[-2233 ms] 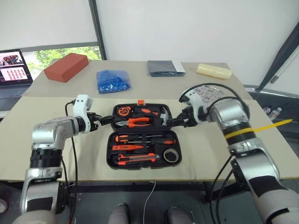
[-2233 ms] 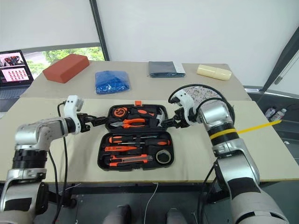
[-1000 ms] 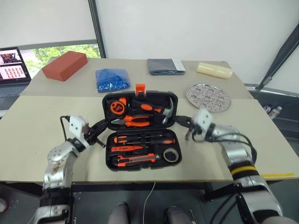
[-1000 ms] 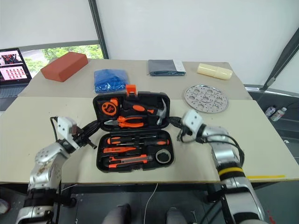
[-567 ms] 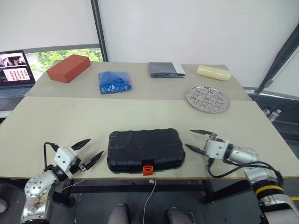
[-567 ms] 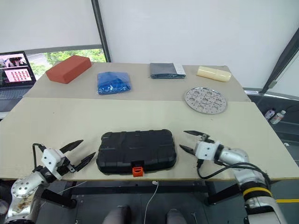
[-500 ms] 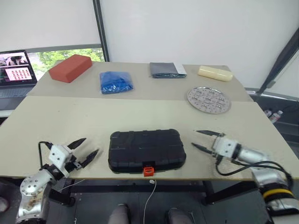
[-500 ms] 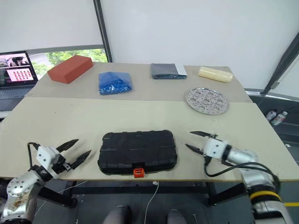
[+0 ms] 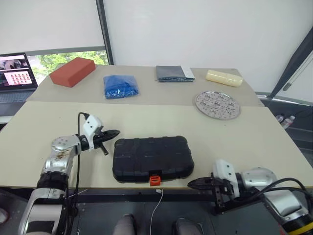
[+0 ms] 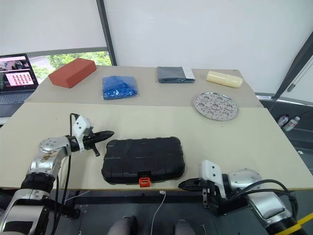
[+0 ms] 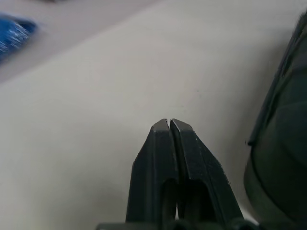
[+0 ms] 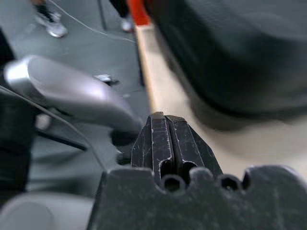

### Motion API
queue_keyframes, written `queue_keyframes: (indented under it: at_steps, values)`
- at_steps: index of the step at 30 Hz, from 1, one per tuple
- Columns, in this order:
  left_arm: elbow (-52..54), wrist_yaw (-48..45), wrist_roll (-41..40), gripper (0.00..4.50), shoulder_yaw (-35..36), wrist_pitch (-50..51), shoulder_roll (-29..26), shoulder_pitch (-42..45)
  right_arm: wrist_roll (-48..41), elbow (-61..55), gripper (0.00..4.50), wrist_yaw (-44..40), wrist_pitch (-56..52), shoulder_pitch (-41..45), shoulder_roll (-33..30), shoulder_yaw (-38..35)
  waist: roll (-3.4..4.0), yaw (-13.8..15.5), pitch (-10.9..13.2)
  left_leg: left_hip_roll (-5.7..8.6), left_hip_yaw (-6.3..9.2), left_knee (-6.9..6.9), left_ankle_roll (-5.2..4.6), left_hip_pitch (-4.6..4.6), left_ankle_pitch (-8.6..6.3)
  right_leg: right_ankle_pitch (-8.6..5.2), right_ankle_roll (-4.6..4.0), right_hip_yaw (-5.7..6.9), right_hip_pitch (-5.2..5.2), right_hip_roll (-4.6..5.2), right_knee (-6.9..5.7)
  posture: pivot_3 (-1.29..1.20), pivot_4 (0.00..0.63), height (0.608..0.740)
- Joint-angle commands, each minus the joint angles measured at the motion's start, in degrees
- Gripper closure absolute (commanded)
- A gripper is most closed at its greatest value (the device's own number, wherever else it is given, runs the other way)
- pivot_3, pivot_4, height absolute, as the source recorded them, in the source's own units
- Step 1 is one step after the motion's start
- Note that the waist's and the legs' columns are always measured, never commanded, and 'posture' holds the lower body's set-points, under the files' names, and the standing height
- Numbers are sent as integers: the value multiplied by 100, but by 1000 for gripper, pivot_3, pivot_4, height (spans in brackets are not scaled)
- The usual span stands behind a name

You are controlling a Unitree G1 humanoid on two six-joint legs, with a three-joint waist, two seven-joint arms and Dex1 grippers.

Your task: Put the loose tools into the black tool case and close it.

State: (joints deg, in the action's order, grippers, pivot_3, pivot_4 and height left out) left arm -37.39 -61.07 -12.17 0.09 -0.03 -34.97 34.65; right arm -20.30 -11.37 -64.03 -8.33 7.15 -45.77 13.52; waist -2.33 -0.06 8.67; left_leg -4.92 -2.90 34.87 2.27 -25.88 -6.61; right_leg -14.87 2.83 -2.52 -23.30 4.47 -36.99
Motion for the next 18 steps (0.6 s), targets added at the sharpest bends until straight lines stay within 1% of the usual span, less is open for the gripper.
queue_keyframes:
  at_steps: [1, 4, 9, 12, 15, 18]
  values:
    - [-388, -461, 108, 4450, -97, -218, -23, 265, 469, 286, 4500, 224, -196, 656, 368, 243, -5, -13, 1, 0, 2, -1, -1, -5, 1, 6, 3, 0, -3, -1, -1, 0, 150, 740]
    - [-518, -585, 77, 4450, -14, -270, -40, 253, 832, 745, 4500, 512, -15, 1080, 821, 340, -5, -32, 1, -3, 7, 0, -2, -9, 1, 7, 1, 4, -8, -4, -3, 0, 150, 740]
    - [-312, -480, -132, 4450, 281, -100, -13, -4, 1149, 1868, 4500, 955, 296, 1791, 1482, 159, -6, -60, 1, -3, 8, 4, -33, -25, 22, 21, -15, 5, -21, -4, -7, 0, 150, 740]
    - [-133, -184, -358, 4450, 663, 74, 6, -124, 1264, 2495, 4500, 1013, 571, 2133, 1669, 96, -5, -57, 2, -3, 8, 2, -33, -29, 22, 26, -22, 5, -25, -3, -9, 0, 150, 740]
    - [53, -7, -624, 4450, 1053, 137, -92, -97, 1229, 2864, 4500, 920, 827, 2314, 1755, -1, -8, -31, 3, -3, 8, 1, -35, -34, 23, 27, -23, 7, -31, -3, -9, 0, 150, 740]
    - [939, -608, -1211, 4450, 1219, 665, -252, -193, 1034, 2865, 4500, 623, 1042, 2243, 1727, -129, -11, -20, 5, -3, 8, 0, -36, -42, 24, 27, -23, 7, -36, -3, -9, 0, 150, 740]
